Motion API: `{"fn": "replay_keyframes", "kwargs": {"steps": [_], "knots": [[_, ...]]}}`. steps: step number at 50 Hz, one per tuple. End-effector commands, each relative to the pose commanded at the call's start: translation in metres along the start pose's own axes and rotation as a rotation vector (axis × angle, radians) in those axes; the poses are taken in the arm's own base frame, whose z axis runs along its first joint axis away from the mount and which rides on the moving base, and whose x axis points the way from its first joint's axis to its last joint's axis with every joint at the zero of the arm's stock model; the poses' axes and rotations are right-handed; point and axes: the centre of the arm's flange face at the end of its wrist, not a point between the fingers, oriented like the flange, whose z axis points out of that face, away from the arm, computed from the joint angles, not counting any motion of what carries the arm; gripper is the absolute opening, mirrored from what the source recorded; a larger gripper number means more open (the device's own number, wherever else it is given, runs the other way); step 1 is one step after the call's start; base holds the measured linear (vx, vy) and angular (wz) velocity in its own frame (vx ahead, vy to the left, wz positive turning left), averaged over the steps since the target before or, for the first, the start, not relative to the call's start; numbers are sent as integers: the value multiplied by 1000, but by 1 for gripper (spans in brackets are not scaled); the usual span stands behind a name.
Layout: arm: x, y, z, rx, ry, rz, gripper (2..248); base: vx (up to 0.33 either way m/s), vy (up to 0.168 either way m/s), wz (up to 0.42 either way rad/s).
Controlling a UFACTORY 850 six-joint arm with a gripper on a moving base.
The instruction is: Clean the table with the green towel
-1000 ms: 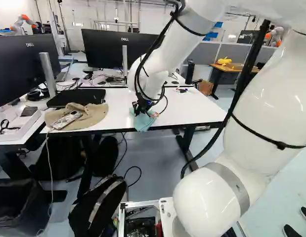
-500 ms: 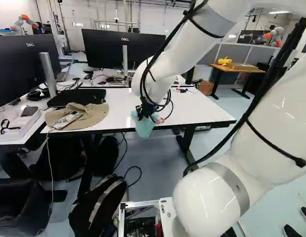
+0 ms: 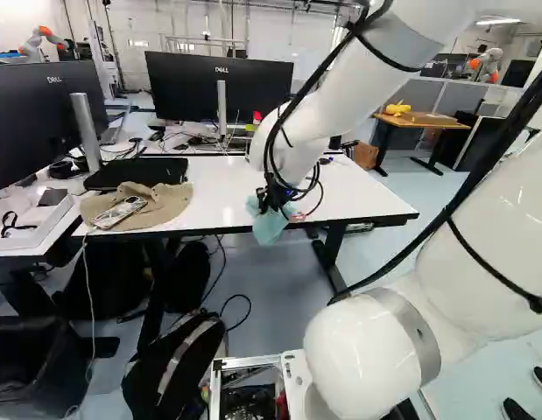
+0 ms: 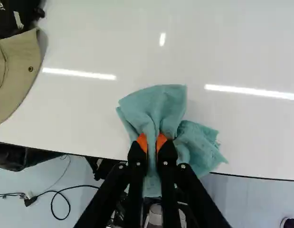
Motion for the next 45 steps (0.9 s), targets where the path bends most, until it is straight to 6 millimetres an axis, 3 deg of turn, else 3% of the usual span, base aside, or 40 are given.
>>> {"fn": "replay_keyframes", "kwargs": {"steps": [23, 45], "knots": [[34, 18, 15, -26, -3, 48, 41, 0, 0, 0], [49, -11, 24, 7, -7, -14, 41, 0, 0, 0]]}}
